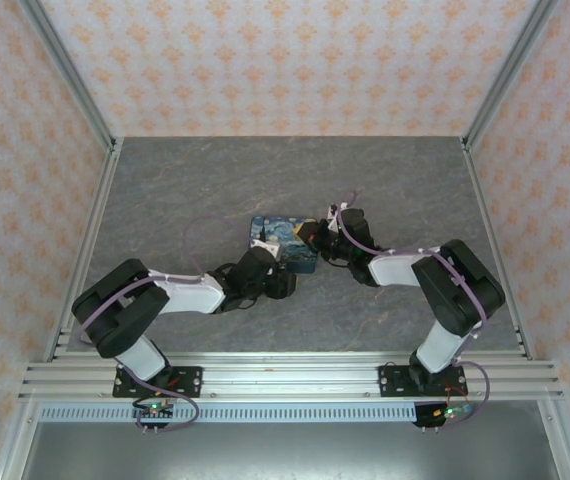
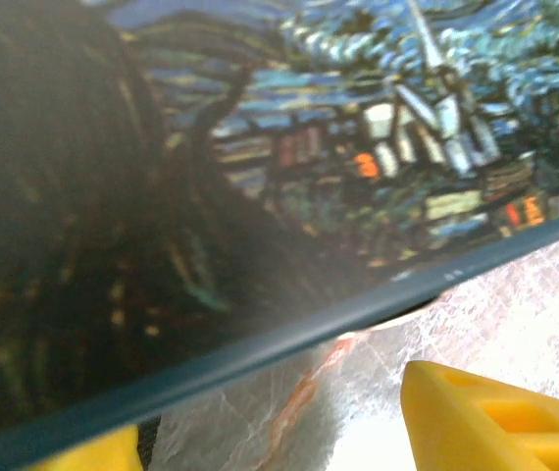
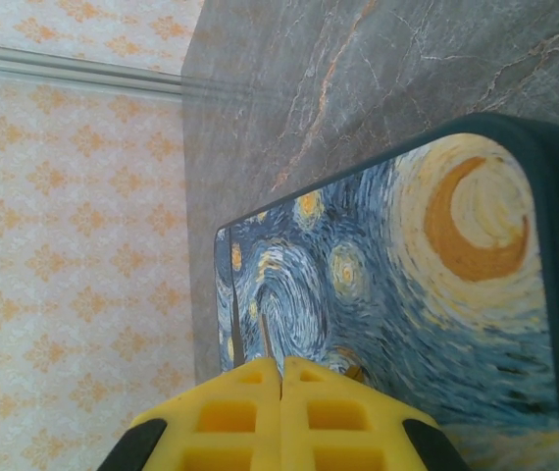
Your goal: Unlock a padlock with a key
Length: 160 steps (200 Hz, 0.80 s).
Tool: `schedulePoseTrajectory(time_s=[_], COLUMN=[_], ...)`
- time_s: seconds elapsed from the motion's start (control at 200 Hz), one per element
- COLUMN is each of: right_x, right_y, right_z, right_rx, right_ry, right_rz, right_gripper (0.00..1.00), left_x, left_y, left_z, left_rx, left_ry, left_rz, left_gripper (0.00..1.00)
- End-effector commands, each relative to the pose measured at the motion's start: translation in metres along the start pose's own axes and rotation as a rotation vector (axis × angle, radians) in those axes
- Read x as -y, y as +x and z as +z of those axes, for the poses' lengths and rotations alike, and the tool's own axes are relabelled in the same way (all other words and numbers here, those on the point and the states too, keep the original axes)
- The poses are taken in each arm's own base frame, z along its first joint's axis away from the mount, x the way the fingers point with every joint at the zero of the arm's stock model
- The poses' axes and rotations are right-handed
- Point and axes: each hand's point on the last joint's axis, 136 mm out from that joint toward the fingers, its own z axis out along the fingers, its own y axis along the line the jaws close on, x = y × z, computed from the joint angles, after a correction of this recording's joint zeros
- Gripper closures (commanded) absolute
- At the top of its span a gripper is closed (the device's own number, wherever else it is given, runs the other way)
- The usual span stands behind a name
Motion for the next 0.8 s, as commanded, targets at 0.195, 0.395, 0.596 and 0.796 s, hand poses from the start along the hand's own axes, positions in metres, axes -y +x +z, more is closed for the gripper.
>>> schedulePoseTrajectory(time_s=[0.195, 0.395, 0.596, 0.796], right_x=[-0.004, 0.002, 0.006, 0.011], right_y=[-0.007, -0.005, -0.005, -0.004], right_z=[0.005, 0.006, 0.006, 0.006], right_rx=[0.014, 0.008, 0.01, 0.011], right_ry=[-0.024, -0.01, 0.002, 0.011], right_rz=[0.004, 0.01, 0.007, 0.008], right_gripper=[1.0, 1.0, 1.0, 1.0], left_x=[-0.007, 0.008, 0.03, 0.035], left_y=[-0.019, -0.023, -0.035, -0.041], left_z=[0.01, 0.02, 0.013, 0.008], left_rx=[0.106, 0.104, 0.137, 0.16], left_ry=[-0.057, 0.015, 0.13, 0.187], left_rz=[0.041, 0.02, -0.06, -0.148], left_gripper=[0.36, 0.38, 0.41, 0.41])
